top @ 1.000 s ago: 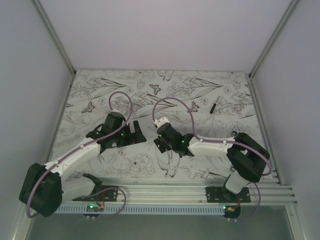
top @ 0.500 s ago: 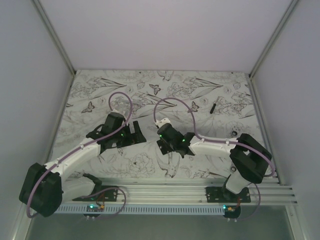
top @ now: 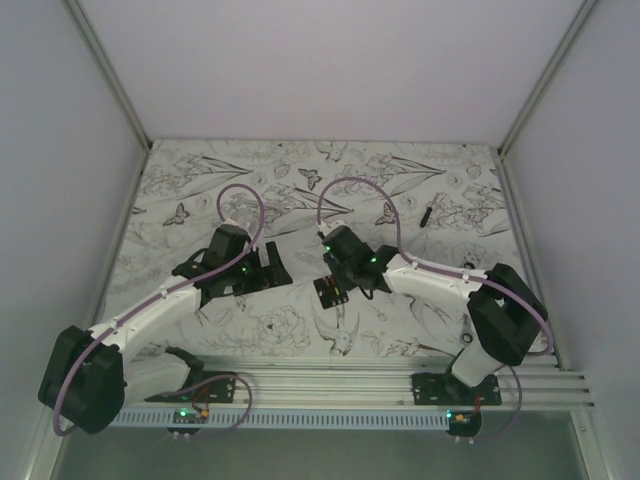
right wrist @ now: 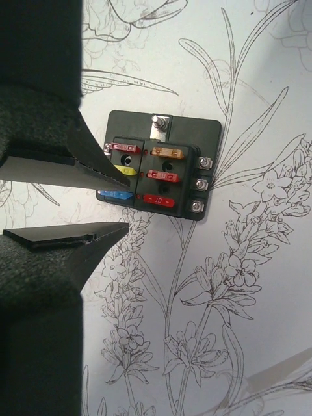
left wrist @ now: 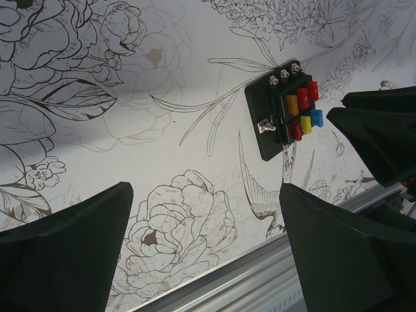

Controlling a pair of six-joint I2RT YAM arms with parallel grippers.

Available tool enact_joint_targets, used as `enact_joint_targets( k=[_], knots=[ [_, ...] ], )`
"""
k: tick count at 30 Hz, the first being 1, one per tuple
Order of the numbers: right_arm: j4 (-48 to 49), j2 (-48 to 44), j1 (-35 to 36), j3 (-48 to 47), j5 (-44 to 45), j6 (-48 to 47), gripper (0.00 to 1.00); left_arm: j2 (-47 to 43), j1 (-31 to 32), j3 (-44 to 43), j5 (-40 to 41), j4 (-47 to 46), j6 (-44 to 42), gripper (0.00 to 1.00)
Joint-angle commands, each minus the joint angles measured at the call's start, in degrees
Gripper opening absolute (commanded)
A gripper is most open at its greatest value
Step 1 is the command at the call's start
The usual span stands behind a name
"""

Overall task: Snap on the fuse box
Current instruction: Install the fuse at the fuse box base.

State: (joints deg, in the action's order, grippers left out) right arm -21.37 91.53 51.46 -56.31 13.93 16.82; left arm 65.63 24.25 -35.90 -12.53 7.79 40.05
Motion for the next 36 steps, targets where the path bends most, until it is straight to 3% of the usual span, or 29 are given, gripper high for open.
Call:
enact_joint_targets(
  k=[1,19,25,36],
  knots=[
    [-2.14,-0.81,-2.10,-2.40,-6.46,2.12,0.31,0.55,-0.69,0.22,-0.71,1.44,-0.06,1.00],
    [-4.56,3.10,-3.30,-3.23,-7.47,3.23,0.20,0.40,-0.95,0.39,-0.97,1.42,-0.24,1.00],
    [-5.03,4.43,-3.25,-3.77,-7.57,2.71,0.00,0.62,-0.96,0.44,-1.08,1.42,-0.22,1.00],
    [-11.37,11.04,-3.08,-8.98,-7.63,-0.36,0.00,1.07,-0.96,0.40,-1.18,1.43,-0.43,1.00]
  ],
)
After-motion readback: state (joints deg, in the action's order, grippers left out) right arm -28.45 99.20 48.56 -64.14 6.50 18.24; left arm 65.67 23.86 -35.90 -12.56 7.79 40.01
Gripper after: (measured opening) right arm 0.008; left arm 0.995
